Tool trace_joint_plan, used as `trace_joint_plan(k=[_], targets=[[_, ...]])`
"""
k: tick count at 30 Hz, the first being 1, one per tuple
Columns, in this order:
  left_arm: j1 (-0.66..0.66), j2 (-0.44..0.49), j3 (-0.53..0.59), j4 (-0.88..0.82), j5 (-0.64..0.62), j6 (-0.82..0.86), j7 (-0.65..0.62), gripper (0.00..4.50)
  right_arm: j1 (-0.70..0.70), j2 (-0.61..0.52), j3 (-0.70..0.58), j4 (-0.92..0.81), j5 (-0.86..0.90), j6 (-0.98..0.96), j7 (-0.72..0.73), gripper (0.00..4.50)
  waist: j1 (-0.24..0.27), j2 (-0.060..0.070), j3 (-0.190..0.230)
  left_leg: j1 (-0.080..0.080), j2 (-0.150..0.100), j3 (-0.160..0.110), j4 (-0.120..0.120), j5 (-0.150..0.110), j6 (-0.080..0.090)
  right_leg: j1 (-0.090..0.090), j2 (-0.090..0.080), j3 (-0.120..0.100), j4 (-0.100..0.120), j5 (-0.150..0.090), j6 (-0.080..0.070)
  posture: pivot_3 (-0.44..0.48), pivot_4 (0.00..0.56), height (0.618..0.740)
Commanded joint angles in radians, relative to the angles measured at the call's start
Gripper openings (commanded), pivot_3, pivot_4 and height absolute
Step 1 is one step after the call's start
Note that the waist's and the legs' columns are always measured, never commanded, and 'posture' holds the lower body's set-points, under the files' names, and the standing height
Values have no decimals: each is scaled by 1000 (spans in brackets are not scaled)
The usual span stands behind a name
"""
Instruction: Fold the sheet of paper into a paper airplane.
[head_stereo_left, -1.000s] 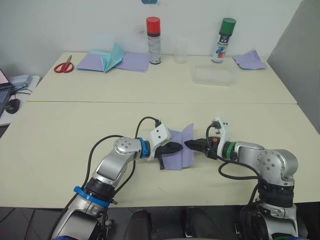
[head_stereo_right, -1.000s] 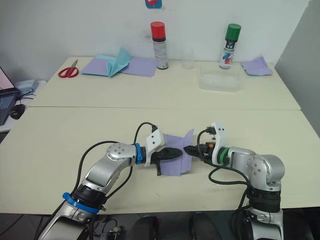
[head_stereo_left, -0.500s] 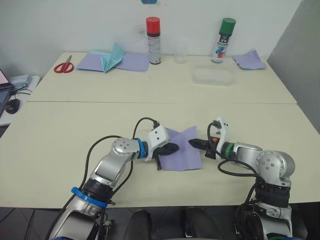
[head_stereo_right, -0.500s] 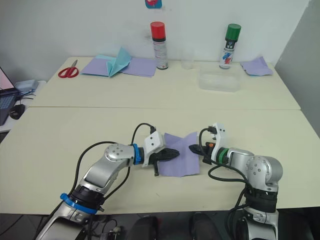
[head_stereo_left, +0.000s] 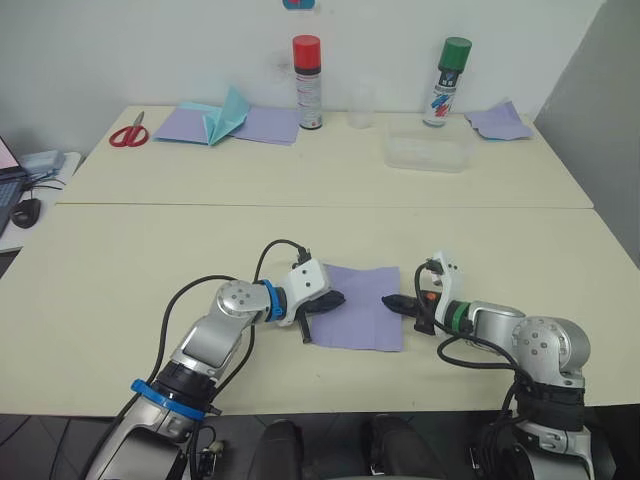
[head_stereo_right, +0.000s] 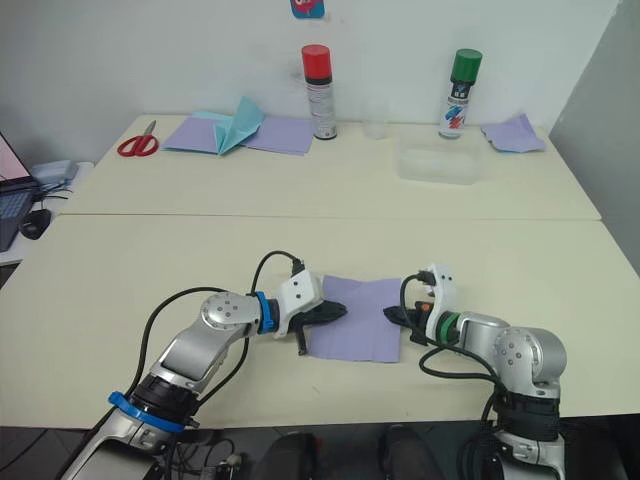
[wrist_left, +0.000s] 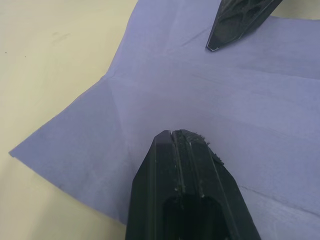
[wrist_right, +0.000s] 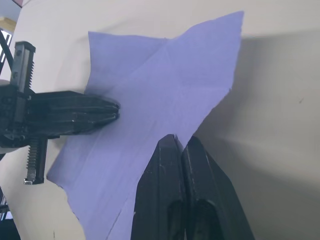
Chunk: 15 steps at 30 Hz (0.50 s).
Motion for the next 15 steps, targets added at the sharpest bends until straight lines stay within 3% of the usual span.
trace_joint_plan(k=[1, 5, 12, 15], targets=[[17, 6, -24, 24, 29, 6, -2, 0, 5, -27, 16, -54, 11, -24, 8, 13, 0, 0, 0, 0, 0, 0, 0, 0, 0, 0, 0, 0, 0, 0, 0, 0, 150, 740], [15, 2, -27, 37, 31, -1, -3, 0, 9, -73, 39, -62, -1, -77, 29, 13, 0, 0, 0, 0, 0, 0, 0, 0, 0, 0, 0, 0, 0, 0, 0, 0, 150, 740], [11, -6, -28, 50, 29, -5, -1, 0, -17, -217, 83, -57, -72, -271, 86, 2379, 0, 0, 0, 1, 0, 0, 0, 0, 0, 1, 0, 0, 0, 0, 0, 0, 150, 740], [8, -7, -27, 57, 30, -9, -1, 0, -31, -287, 129, -78, -99, -423, 190, 3480, 0, 0, 0, 3, 0, 0, 1, 0, 0, 2, 0, 0, 0, 0, 1, 0, 150, 740]])
